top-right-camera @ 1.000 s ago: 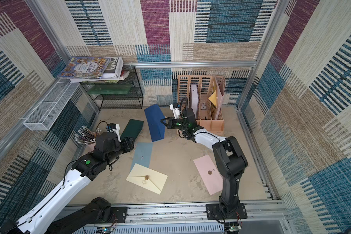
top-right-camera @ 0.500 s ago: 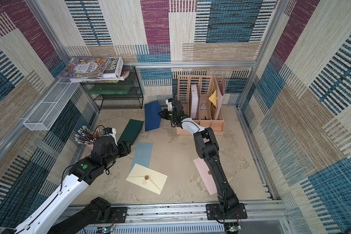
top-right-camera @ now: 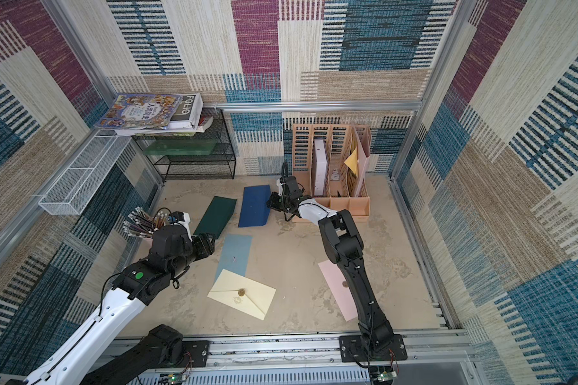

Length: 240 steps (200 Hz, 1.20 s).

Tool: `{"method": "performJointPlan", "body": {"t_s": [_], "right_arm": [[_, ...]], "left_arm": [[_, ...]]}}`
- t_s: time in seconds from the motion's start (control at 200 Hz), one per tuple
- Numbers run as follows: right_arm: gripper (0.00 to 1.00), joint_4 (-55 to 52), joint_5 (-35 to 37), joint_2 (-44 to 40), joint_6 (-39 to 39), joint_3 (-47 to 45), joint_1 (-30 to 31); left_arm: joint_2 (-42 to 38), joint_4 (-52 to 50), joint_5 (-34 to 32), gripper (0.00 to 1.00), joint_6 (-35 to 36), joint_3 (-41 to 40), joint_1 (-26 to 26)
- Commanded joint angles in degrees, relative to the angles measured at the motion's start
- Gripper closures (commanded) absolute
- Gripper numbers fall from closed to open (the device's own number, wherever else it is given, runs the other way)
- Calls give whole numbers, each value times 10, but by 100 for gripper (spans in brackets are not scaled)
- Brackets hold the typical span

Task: Open the envelope
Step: Place the envelope at the center of the board.

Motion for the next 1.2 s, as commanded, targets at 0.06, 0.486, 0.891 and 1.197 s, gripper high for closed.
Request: {"method": "performJointPlan", "body": {"t_s": [0.06,0.486,0.891,1.197], "right_arm": [[79,-16,33,-17,-21,-7,1],[58,-110,148,-61,-59,17,32],[52,-220,275,-96,-42,36,53],[54,-167,182,-270,-152,-171,92]], "left_arm": [[0,11,16,37,-4,0,2],[-4,6,33,37,-6,7,3],[-3,5,39,37,-6,10,4],[9,-26,93,41,-48,-20,3]]}}
